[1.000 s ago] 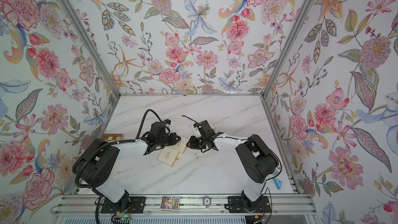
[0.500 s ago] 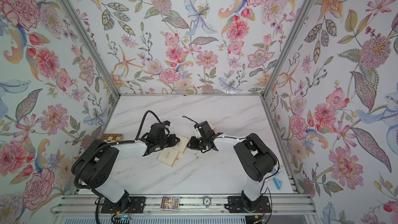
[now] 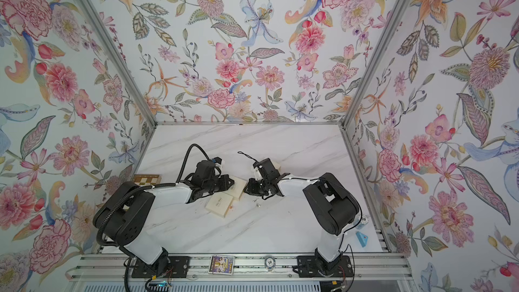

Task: Take out the earrings from the drawer-style jewelry box
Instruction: Open the drawer in the jewelry box.

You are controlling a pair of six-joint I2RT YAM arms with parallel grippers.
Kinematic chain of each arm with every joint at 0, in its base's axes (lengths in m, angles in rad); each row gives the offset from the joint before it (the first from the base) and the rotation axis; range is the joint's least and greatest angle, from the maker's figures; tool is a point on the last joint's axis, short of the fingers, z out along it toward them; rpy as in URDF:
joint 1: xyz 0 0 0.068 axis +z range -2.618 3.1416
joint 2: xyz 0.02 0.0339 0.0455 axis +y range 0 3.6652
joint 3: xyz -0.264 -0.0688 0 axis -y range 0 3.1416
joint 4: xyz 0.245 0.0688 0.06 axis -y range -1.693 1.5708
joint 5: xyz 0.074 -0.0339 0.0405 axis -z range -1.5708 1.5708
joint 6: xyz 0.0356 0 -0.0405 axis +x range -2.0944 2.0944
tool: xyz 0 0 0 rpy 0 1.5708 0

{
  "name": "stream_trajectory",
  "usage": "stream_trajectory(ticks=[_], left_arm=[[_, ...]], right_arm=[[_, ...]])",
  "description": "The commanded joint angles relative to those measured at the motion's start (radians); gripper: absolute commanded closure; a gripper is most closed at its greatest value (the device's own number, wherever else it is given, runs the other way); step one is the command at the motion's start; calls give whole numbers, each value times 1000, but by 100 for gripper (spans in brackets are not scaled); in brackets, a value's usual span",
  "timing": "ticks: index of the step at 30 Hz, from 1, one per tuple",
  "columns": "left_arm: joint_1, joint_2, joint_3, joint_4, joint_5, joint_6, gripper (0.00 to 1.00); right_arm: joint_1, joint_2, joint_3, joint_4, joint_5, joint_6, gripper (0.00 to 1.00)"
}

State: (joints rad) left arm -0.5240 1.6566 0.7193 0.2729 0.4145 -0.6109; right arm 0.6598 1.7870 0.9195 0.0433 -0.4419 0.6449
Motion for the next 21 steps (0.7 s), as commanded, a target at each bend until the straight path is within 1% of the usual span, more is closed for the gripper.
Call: stream_trajectory(ticks=[1,21], left_arm=[[-8,-12,-14,-42,-18,8,100],[-10,-12,-18,-39,-17,3,100]], right_arm=[[-4,14,-13,15,-15,6,79],[-10,34,-13,44,-38,21,83]])
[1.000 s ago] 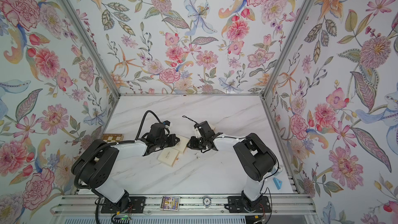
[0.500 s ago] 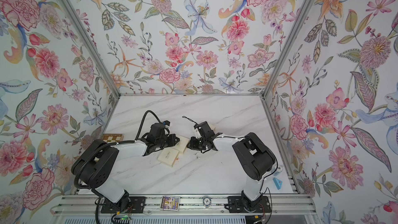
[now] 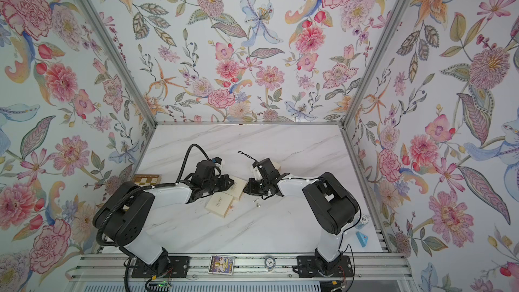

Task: Take out the earrings from the drawer-style jewelry box
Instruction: Open the drawer in the jewelry box.

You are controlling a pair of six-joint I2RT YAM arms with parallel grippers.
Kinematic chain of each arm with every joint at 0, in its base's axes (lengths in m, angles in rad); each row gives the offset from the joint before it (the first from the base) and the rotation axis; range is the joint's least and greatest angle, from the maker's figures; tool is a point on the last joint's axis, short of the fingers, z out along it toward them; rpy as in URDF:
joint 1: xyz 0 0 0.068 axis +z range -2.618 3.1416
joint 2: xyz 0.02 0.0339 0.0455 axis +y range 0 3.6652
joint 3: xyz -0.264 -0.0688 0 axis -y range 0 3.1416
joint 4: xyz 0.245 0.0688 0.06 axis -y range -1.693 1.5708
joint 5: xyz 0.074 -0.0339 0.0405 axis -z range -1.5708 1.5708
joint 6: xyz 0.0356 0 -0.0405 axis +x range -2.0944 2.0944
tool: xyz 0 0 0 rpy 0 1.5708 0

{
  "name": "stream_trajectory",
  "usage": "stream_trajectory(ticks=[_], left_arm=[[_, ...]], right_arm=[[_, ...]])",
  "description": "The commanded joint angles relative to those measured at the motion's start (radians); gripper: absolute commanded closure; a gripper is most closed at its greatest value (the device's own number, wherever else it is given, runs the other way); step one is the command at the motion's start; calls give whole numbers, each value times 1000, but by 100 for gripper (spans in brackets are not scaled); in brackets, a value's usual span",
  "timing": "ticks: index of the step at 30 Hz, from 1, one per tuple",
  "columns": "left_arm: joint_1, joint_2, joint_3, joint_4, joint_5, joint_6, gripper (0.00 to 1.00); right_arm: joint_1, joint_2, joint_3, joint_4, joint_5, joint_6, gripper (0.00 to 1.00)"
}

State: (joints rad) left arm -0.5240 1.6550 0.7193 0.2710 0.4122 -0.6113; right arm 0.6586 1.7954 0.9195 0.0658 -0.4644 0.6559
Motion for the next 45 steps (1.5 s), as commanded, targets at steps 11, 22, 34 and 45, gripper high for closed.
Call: stream_trajectory(ticks=[11,22,34,45], left_arm=[[-10,-8,-19,-35,-15,3,100],[-10,-8,-19,-35,-18,1,100],[-10,-7,-21,-30,-16,-1,100],[-11,-6,-22,-29,-17,0,100]], right_arm=[[-14,32,-18,34,-23,16,85],[-16,41,-22,48,-31,21,84],[-19,38,-30,63,-34,24,84],[-18,38,-30,62,-36,26,90]])
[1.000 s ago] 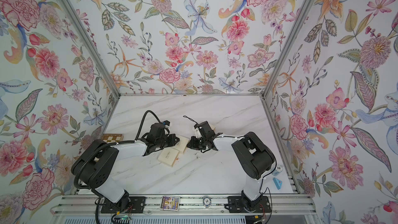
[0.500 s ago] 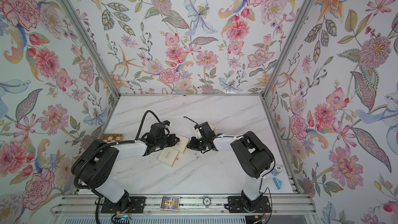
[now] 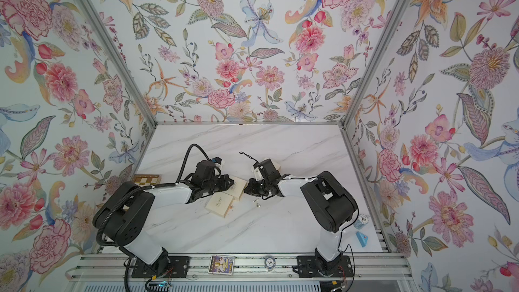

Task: Take out the earrings from the drawer-style jewelry box
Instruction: Open the drawer in the jewelry box.

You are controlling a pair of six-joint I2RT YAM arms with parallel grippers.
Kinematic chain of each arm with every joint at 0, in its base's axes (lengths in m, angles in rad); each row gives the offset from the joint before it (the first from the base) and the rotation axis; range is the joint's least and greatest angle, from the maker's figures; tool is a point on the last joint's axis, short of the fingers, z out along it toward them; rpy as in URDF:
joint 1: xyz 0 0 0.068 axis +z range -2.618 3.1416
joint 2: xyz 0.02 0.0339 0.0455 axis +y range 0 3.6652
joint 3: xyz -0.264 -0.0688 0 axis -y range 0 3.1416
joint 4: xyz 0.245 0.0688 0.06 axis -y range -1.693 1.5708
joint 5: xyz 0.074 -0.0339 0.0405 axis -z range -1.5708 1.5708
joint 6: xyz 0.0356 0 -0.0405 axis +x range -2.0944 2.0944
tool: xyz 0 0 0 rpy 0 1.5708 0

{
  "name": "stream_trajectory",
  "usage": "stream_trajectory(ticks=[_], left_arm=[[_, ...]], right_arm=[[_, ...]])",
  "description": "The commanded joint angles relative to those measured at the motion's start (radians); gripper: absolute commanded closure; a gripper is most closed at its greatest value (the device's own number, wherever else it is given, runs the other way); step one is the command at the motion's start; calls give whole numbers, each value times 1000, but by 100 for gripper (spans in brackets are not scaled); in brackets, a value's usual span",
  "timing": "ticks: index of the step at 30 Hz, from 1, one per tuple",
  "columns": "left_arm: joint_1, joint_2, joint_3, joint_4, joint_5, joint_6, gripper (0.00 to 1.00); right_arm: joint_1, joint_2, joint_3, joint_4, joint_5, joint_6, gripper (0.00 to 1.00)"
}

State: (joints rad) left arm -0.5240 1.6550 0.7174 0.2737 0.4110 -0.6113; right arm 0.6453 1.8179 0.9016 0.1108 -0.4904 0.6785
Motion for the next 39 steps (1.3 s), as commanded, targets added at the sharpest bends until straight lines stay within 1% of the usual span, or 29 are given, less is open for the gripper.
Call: stream_trajectory(ticks=[1,6,9,14,33,39], left_arm=[[-11,-5,-20,-30,-16,0,100],[-10,-3,-23,-28,-16,-2,100],[-10,0,-26,-20,-15,-5,100],[-12,4,-29,-16,-16,-9,100],[-10,3,-42,-18,-28,-15,100],[-10,3,-37,-25,-26,-11,100]], right_arm=[[-5,15,-12,17,-10,3,90],[-5,14,-13,18,-9,3,93],[-5,9,-18,22,-10,2,97],[-12,-13,-40,27,3,4,100],[-58,-113,-145,35,35,16,100],[-73,-120,-154,23,37,6,100]])
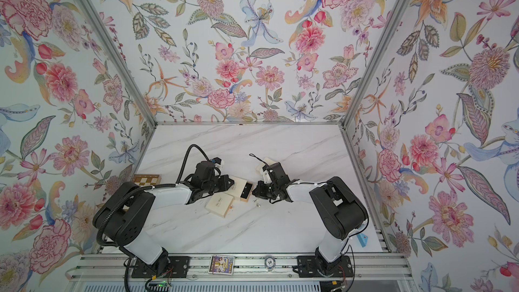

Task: Take out the earrings from the drawer-style jewelry box
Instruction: Open the drawer in the jewelry box.

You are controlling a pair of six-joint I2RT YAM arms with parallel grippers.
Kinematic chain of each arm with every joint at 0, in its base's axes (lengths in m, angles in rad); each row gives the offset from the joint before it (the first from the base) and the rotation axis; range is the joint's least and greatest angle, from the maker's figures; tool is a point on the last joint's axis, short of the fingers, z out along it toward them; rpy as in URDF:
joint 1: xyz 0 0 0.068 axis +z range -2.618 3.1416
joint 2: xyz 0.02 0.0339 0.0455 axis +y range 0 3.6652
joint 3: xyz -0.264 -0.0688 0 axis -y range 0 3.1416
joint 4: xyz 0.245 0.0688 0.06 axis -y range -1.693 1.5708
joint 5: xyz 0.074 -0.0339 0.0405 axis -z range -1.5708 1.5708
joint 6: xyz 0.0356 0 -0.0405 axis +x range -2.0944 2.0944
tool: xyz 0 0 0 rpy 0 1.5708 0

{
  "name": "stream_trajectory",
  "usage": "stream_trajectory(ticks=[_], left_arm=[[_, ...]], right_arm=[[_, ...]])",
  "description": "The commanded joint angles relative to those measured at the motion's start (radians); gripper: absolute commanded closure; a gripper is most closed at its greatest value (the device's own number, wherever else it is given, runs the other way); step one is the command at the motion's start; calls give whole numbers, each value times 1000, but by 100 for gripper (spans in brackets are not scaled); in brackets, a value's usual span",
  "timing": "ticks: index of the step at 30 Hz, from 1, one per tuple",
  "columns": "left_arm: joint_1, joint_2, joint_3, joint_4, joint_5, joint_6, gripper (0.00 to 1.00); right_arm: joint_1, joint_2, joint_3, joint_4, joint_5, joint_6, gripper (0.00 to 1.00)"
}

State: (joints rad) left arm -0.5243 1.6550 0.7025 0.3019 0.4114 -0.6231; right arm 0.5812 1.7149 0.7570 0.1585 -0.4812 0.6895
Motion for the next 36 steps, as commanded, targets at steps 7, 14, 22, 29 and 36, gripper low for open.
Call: stream_trajectory(ticks=[7,14,22,29,36], left_arm=[[-9,5,-23,-53,-27,1,100],[-10,9,-13,-56,-14,4,100],[-10,12,-8,-57,-11,9,100],[-11,8,-13,-56,-11,11,100],[-11,8,-18,-47,-11,5,100]], right_arm=[[-3,-10,9,-65,37,-30,100],[26,-9,73,-161,92,-98,87],[62,-15,171,-277,173,-170,73],[74,-78,203,-352,237,-247,74],[73,-76,187,-326,216,-233,76]])
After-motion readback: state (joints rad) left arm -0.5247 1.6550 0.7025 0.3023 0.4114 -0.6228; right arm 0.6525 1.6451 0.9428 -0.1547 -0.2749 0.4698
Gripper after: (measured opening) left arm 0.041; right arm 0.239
